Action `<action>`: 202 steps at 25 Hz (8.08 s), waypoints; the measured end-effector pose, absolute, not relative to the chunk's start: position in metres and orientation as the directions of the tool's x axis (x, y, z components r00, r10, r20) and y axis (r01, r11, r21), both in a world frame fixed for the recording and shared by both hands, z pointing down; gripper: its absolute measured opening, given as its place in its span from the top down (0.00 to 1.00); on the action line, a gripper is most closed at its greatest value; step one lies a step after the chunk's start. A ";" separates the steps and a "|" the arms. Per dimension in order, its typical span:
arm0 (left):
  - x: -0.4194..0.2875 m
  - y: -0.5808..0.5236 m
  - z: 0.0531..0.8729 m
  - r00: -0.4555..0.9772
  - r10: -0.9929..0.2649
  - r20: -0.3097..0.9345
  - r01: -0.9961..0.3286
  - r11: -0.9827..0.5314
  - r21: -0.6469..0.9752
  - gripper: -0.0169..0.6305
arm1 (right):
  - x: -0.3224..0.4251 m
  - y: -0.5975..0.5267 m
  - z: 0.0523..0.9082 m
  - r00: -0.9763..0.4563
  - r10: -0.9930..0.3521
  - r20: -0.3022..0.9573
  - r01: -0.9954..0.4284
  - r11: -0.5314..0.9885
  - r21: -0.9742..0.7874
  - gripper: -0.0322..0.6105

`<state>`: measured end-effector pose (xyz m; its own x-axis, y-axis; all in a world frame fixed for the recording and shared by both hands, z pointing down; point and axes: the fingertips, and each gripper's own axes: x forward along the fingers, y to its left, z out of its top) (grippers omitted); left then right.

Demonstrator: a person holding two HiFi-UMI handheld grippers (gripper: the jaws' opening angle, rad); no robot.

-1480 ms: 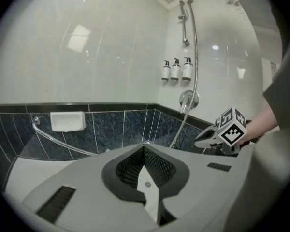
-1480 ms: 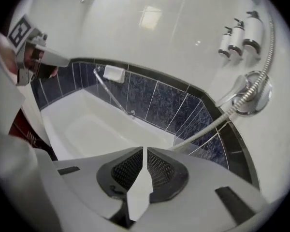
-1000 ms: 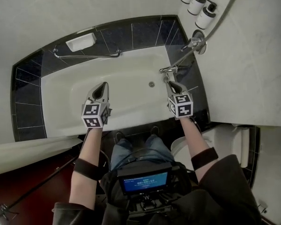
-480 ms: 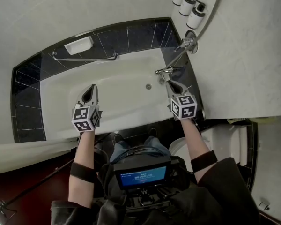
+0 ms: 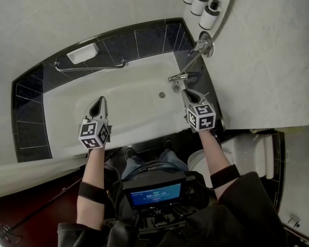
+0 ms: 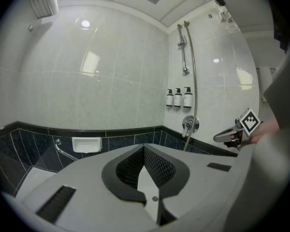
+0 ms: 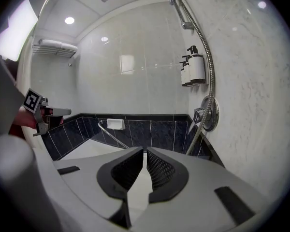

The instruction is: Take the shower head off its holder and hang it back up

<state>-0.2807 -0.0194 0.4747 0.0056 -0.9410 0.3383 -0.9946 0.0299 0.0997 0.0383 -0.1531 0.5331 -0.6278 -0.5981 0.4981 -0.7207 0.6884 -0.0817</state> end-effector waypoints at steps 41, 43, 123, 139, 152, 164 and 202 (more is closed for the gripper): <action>-0.012 -0.252 0.942 0.475 -0.633 0.611 -0.868 -0.452 0.206 0.51 | 0.120 -0.238 0.962 -0.376 -0.556 0.741 -0.884 0.455 -0.108 0.88; -0.003 -0.261 0.968 0.478 -0.632 0.610 -0.866 -0.456 0.205 0.51 | 0.120 -0.242 0.979 -0.374 -0.559 0.740 -0.887 0.448 -0.110 0.88; -0.231 -0.144 0.874 0.078 -0.746 0.661 -0.997 -0.053 0.057 0.82 | -0.079 -0.150 0.839 -0.649 -0.434 0.624 -0.675 0.707 -0.210 0.88; -0.321 -0.071 0.613 -0.078 -0.804 0.589 -0.990 0.131 0.048 0.82 | -0.147 -0.110 0.613 -0.754 -0.392 0.528 -0.538 0.829 -0.153 0.88; -0.366 -0.080 0.416 -0.170 -0.891 0.421 -0.985 0.147 -0.085 0.86 | -0.170 -0.114 0.435 -0.851 -0.376 0.367 -0.422 0.905 -0.051 0.88; -0.384 -0.142 0.260 -0.162 -0.938 0.307 -0.952 0.067 -0.299 0.86 | -0.175 -0.152 0.327 -0.873 -0.422 0.243 -0.424 0.904 0.048 0.88; -0.225 -0.369 -0.184 -0.056 -0.987 0.151 -0.487 -0.105 -0.867 0.86 | -0.110 -0.232 0.050 -0.843 -0.536 -0.052 -0.533 0.818 0.216 0.88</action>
